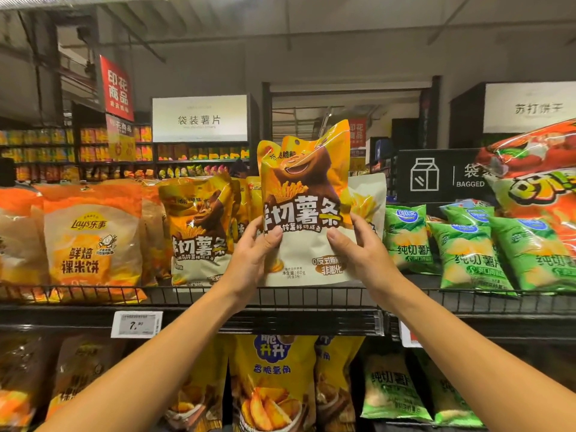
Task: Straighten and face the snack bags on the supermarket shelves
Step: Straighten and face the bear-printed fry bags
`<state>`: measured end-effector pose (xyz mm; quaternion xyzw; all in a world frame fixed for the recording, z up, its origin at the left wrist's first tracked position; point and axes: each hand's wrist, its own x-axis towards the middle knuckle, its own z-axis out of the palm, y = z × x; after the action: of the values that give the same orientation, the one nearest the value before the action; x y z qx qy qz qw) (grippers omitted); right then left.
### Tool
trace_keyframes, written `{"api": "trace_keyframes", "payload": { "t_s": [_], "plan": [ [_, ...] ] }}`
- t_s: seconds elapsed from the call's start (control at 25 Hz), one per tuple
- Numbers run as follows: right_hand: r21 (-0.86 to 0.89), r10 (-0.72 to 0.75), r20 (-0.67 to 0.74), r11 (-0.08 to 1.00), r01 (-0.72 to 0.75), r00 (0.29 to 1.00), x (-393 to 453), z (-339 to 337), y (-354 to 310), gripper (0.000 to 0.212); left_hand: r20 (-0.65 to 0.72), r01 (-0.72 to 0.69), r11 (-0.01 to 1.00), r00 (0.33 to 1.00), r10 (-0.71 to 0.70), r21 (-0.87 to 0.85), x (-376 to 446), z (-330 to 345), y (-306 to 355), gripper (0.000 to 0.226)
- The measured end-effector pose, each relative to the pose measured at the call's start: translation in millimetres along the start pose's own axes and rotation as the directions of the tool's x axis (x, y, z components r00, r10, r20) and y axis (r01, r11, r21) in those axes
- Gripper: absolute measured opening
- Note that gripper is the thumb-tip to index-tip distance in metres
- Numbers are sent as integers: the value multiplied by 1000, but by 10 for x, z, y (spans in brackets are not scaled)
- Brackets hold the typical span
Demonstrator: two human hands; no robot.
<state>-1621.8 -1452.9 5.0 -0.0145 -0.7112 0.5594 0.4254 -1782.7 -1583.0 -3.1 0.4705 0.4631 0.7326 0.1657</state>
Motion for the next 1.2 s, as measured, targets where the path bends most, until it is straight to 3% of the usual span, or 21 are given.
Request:
{"api": "trace_keyframes", "payload": {
  "t_s": [0.16, 0.28, 0.36, 0.44, 0.56, 0.68, 0.76, 0.84, 0.92, 1.0, 1.08, 1.2],
  "plan": [
    [-109, -125, -178, 988, 107, 976, 23, 75, 36, 68, -21, -88, 951, 995, 99, 296, -61, 87, 105, 89],
    [-188, -186, -230, 972, 144, 955, 57, 177, 49, 69, 98, -92, 958, 993, 67, 272, -140, 183, 193, 55],
    [-172, -173, -187, 975, 141, 967, 77, 233, 30, 76, 124, -81, 976, 991, 56, 203, -151, 246, 232, 35],
    [-162, -162, -129, 977, 140, 978, 99, 248, 14, 74, 130, -56, 988, 991, 37, 145, -119, 258, 251, 51],
    [-153, -196, -66, 971, 185, 978, 106, 267, -32, 52, 124, -20, 997, 992, 11, 69, -77, 196, 302, 75],
    [-184, -246, -19, 953, 239, 969, 126, 336, -58, 37, 105, 12, 999, 994, -17, 48, -3, 99, 345, 113],
    [-179, -280, 36, 942, 282, 959, 126, 398, -58, 47, 90, 16, 1000, 996, -15, -11, 45, 37, 347, 126],
    [-226, -326, 83, 914, 336, 942, 115, 455, -44, 55, 73, 17, 999, 997, -13, -48, 101, -39, 302, 120],
    [-302, -340, 95, 886, 352, 936, 145, 476, 1, 52, 67, 13, 997, 998, -8, -73, 140, -131, 250, 91],
    [-356, -275, 44, 894, 272, 960, 208, 428, 8, 60, 94, 18, 995, 996, -9, -94, 163, -237, 234, 72],
    [-302, -88, -13, 950, 81, 996, 293, 331, -15, 79, 156, 35, 991, 988, -15, -126, 187, -344, 238, 82],
    [-149, 169, 26, 975, -163, 985, 417, 210, 36, 99, 274, 72, 992, 961, -41, -104, 226, -447, 245, 93]
  ]
}}
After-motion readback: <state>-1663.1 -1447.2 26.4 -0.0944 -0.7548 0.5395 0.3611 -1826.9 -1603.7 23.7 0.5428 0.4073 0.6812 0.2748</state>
